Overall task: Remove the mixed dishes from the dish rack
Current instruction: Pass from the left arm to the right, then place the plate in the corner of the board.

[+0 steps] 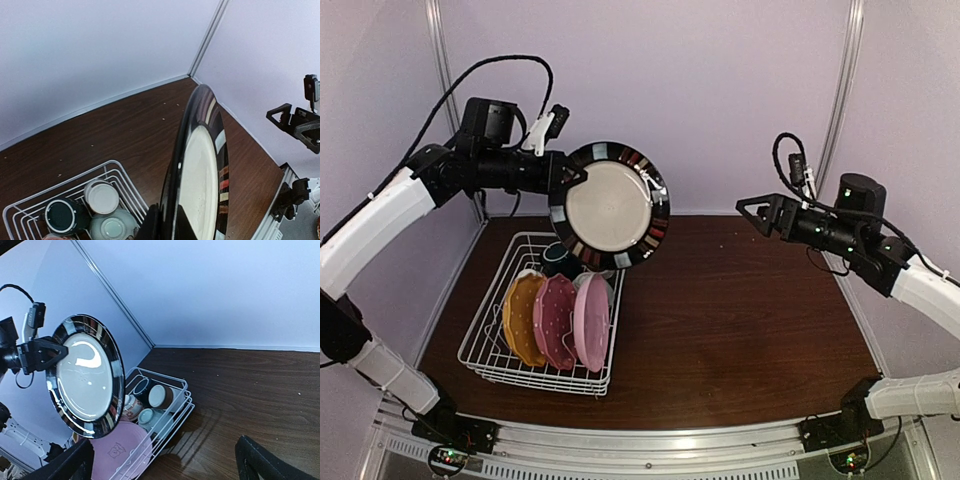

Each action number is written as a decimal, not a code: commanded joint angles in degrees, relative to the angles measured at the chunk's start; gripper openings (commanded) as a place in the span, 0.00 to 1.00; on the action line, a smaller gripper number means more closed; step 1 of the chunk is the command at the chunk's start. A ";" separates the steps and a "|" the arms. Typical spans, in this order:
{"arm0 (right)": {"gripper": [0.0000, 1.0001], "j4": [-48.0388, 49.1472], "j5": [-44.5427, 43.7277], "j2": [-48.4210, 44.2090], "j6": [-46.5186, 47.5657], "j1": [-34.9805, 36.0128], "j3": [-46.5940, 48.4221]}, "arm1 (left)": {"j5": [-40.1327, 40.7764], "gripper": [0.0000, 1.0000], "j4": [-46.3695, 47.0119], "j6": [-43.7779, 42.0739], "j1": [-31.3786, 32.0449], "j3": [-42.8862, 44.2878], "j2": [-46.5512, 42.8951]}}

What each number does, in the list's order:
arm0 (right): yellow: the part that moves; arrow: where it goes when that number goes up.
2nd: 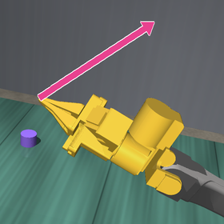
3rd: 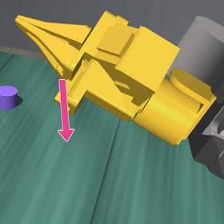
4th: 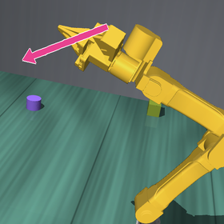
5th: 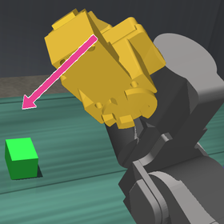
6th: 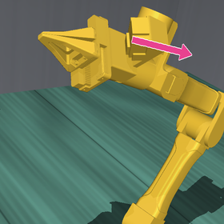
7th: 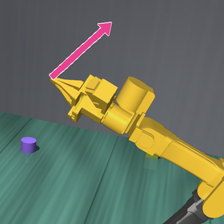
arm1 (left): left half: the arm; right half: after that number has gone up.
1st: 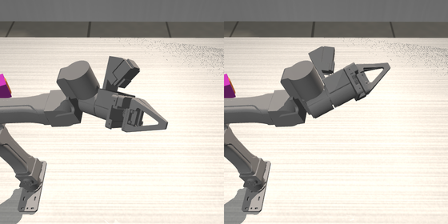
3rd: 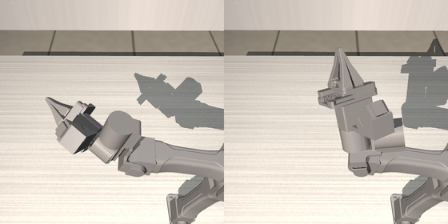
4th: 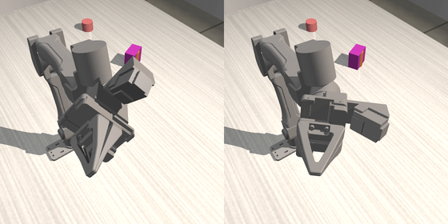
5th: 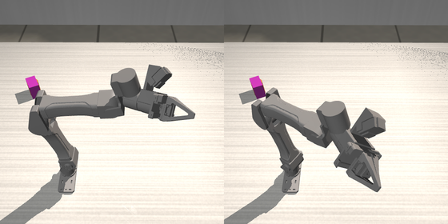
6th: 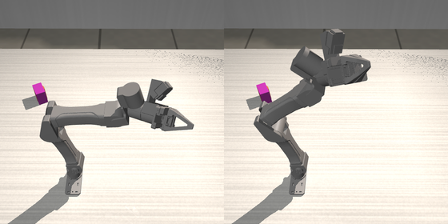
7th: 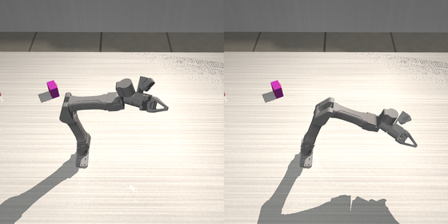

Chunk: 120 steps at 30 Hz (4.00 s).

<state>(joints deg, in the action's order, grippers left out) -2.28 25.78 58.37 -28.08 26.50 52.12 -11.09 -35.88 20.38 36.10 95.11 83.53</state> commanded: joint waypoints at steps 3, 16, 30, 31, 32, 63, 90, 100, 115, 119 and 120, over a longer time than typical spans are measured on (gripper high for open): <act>1.00 7.84 5.79 2.14 -5.67 3.39 -1.15 | -12.17 0.00 20.23 5.39 1.42 -0.91 0.23; 0.81 15.20 7.18 10.03 -11.33 10.71 0.07 | -16.44 0.00 26.57 9.85 2.13 -3.48 1.41; 0.29 25.55 8.45 13.98 -19.12 13.49 -1.13 | -17.09 0.00 31.92 12.93 2.11 -6.41 2.46; 0.25 25.67 8.44 13.97 -19.30 13.49 -1.21 | -16.88 0.00 31.92 12.89 2.13 -6.43 2.51; 0.21 25.93 8.36 13.92 -19.79 13.49 -1.35 | -16.64 0.00 31.92 12.85 2.14 -6.51 2.46; 0.00 25.52 8.33 7.21 -29.07 -10.88 -11.70 | 4.58 0.97 15.74 7.04 -0.41 -3.60 -0.25; 0.00 48.51 15.87 48.27 -38.05 -20.09 1.23 | 15.60 0.97 8.20 3.13 -0.42 -8.09 -4.25; 0.00 48.07 14.62 55.05 -37.35 -20.06 4.31 | 17.41 0.97 7.37 1.77 -0.41 -8.27 -3.92; 0.03 46.34 14.06 57.97 -35.84 -20.11 3.72 | 17.85 0.97 6.43 1.24 -0.41 -6.52 -1.58; 0.03 45.57 13.71 58.42 -35.57 -20.14 3.65 | 18.08 0.97 5.95 1.28 -0.41 -6.34 -1.63; 0.04 45.38 13.64 58.50 -35.59 -20.15 3.69 | 18.07 0.98 5.92 1.32 -0.41 -6.37 -1.70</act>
<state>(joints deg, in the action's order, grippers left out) 36.18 38.59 117.67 -64.45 6.70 53.43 6.04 -29.98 22.39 35.94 87.44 81.52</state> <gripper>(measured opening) 0.056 0.974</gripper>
